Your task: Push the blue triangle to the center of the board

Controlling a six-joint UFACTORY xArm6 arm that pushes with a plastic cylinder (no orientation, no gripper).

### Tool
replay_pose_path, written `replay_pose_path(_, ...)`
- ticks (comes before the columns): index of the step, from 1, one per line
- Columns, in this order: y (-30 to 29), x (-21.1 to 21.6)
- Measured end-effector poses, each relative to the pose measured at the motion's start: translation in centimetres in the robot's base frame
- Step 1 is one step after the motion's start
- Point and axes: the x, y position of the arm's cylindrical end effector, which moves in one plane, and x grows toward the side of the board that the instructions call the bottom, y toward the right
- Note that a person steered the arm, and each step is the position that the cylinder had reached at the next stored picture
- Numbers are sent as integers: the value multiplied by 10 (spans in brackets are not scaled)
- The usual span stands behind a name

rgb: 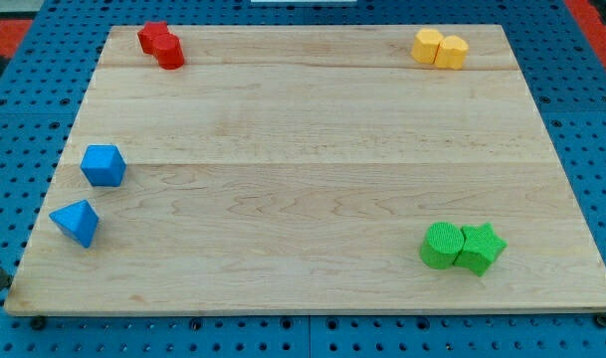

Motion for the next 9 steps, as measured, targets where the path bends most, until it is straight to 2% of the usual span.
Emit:
replay_pose_path(1, 0, -8)
replay_pose_path(2, 17, -58)
replay_pose_path(3, 54, -85)
replay_pose_path(4, 75, -71)
replay_pose_path(5, 57, -35)
replay_pose_path(6, 104, -66)
replay_pose_path(7, 171, -114)
replay_pose_path(8, 229, -119)
replay_pose_path(9, 243, -104)
